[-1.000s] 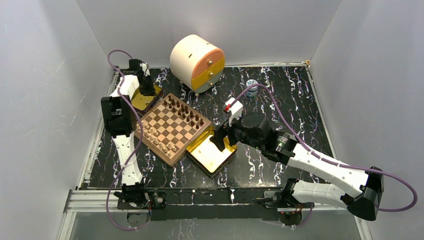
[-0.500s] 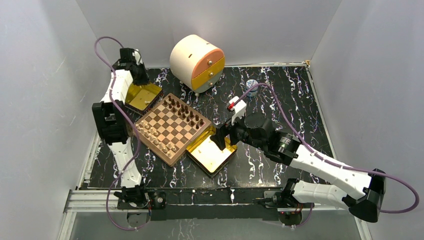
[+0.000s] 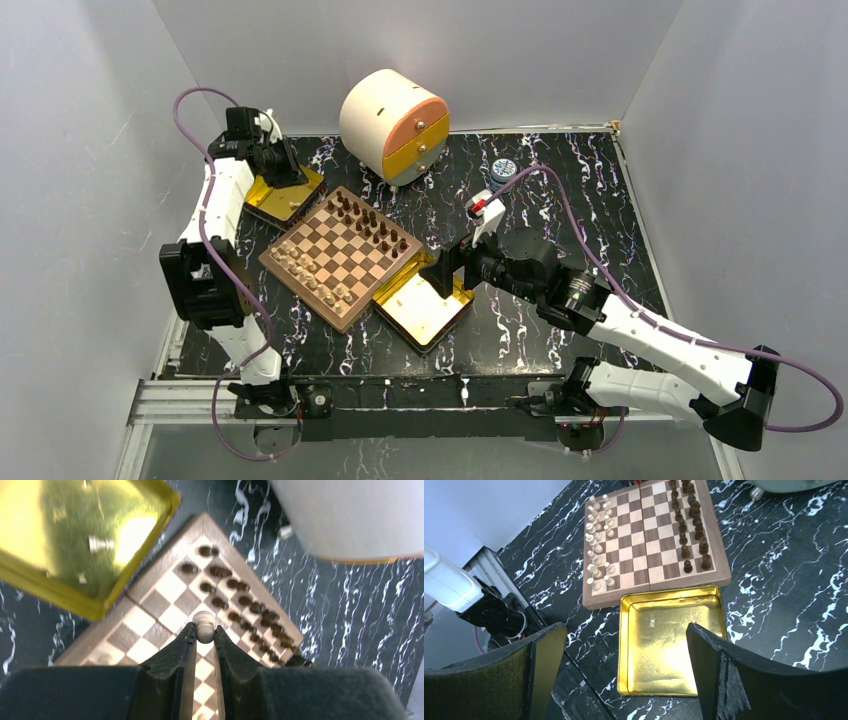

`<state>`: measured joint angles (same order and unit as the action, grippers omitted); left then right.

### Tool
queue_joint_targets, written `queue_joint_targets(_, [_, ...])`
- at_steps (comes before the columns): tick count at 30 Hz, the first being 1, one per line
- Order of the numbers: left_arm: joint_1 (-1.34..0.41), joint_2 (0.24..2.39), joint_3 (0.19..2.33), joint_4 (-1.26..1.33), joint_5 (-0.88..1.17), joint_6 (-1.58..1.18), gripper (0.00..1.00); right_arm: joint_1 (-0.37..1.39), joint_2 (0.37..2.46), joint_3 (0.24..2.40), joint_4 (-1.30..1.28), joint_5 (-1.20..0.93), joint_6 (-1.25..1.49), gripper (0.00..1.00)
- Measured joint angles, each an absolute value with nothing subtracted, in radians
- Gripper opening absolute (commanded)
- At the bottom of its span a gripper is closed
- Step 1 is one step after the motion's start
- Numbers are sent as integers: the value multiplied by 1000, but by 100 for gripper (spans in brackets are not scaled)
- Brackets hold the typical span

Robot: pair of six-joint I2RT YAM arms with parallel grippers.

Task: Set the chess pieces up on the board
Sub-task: Place the chess piece on the chessboard.

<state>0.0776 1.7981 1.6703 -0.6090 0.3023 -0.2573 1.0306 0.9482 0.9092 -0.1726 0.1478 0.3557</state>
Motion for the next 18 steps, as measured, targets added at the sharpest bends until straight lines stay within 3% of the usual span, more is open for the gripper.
queue_joint_targets(12, [-43,1515,1379,-688,203,-250,7,1031,915,881,-182,102,445,99])
queue_joint_targets(18, [-122,1490,1319,-701,132,-243,7,1031,862,864,-196,101,470,99])
